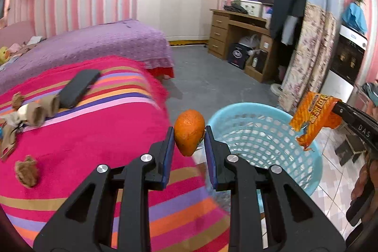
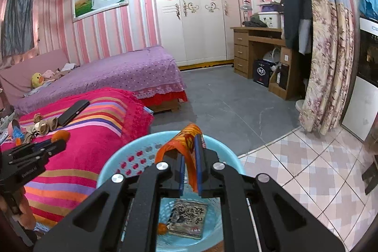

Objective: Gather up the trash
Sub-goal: 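Carry both items to the blue basket while the left tool releases the tangerine inside, then open the right tool to drop the snack bag into the basket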

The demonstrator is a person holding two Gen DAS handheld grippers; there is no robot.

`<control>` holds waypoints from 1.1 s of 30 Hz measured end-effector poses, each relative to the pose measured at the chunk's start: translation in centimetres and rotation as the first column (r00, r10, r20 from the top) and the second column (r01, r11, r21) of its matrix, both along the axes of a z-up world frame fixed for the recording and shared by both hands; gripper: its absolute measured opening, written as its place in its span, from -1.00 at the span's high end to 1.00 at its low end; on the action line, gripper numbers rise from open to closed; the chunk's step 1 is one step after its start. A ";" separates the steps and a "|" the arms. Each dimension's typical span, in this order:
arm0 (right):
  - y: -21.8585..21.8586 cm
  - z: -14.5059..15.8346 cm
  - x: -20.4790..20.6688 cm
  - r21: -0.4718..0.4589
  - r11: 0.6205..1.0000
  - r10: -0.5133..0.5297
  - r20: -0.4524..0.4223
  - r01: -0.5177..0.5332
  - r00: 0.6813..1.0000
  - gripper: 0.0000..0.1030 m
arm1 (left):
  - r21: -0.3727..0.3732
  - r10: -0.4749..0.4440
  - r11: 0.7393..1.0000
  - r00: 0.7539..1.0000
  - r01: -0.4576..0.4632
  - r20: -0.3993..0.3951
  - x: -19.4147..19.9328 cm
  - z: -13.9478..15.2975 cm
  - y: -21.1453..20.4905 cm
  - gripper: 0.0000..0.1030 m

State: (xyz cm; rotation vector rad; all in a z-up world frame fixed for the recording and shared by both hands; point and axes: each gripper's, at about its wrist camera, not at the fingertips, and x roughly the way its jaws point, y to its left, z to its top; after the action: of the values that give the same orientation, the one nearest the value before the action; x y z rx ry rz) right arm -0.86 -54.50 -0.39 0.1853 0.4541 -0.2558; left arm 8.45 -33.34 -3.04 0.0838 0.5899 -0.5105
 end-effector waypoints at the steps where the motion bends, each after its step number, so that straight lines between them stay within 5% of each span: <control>1: -0.3 -0.2 -0.1 -0.001 1.000 -0.003 -0.002 0.003 1.000 0.85 | 0.002 -0.015 1.000 1.000 0.015 -0.002 -0.1 -0.1 -1.0 0.53; 9: -1.8 -0.9 -0.5 0.004 0.999 -0.033 -0.001 0.033 0.999 0.85 | -0.003 -0.096 0.995 0.993 0.096 -0.072 0.7 -1.6 -6.8 0.46; 11: -2.0 -1.1 -0.5 0.006 0.999 -0.037 -0.005 0.037 0.999 0.85 | 0.016 -0.084 0.996 0.993 0.085 -0.081 1.2 -2.1 -7.6 0.17; 13: -2.0 -1.3 -0.5 0.004 0.999 -0.037 -0.010 0.037 0.999 0.85 | 0.022 -0.068 0.997 0.994 0.071 -0.091 1.8 -2.3 -7.8 -0.40; 18: -2.2 -1.9 -0.5 0.002 0.999 -0.035 -0.023 0.035 0.999 0.85 | 0.022 -0.018 1.000 0.998 0.019 -0.054 2.4 -1.5 -6.4 -0.70; 29: -1.5 -3.4 1.8 0.021 0.999 -0.032 -0.050 0.033 0.998 0.82 | 0.018 0.050 0.999 0.999 -0.050 -0.012 3.0 -0.2 -1.3 -0.82; 31: -1.5 -4.0 2.5 0.026 0.999 -0.039 -0.075 0.042 0.996 0.65 | 0.012 0.061 0.998 0.998 -0.061 -0.016 3.1 -0.1 -0.4 -0.82; 33: -1.5 -4.4 2.8 0.033 0.998 -0.048 -0.092 0.051 0.995 -0.04 | 0.012 0.069 0.998 0.997 -0.069 -0.014 3.2 0.1 0.5 -0.82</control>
State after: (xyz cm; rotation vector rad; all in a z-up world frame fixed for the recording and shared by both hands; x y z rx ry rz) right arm 1.95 -56.04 -4.79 0.2200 0.5450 -0.3061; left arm 11.70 -32.87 -2.92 0.0698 0.6081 -0.4408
